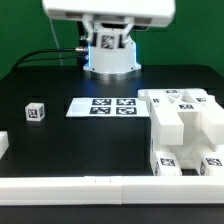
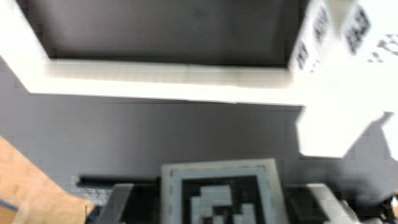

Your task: Assemble chair

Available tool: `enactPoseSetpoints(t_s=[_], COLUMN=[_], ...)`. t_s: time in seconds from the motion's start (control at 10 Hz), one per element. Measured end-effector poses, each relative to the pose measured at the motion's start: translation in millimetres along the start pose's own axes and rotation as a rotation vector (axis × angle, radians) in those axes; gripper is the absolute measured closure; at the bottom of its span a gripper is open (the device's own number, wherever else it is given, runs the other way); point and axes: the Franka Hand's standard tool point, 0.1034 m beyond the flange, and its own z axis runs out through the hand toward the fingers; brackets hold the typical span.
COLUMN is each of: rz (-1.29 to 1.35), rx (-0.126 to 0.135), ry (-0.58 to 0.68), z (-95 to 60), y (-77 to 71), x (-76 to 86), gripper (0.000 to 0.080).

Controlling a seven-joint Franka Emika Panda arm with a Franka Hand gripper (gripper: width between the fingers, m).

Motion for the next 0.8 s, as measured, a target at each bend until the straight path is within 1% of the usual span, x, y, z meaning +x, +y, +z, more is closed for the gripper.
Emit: enactPoseSetpoints(t_s=[0.1, 0.2, 0.4, 0.5, 0.6, 0.7, 0.8], rz=[0.012, 0.013, 0.014, 0.027, 0.057, 0.094, 0.149], rx=[-0.004, -0.003, -0.004, -0.002, 0.014, 0.034, 0.066], ry=[-0.023, -0.049, -0.049, -0.051, -0.05, -0.037, -0.052], z=[5.3, 8.8, 9.0, 10.2, 12.8, 17.3, 20.4], y=[-2.0, 0.2, 0.9, -1.5, -15.8, -39.6, -79.6], x=[-9.8, -14.0, -14.3, -14.7, -10.2, -2.2, 5.1], gripper=[0.0519, 0.0519, 0.0519, 0.0519, 0.0519, 0.0519, 0.0519])
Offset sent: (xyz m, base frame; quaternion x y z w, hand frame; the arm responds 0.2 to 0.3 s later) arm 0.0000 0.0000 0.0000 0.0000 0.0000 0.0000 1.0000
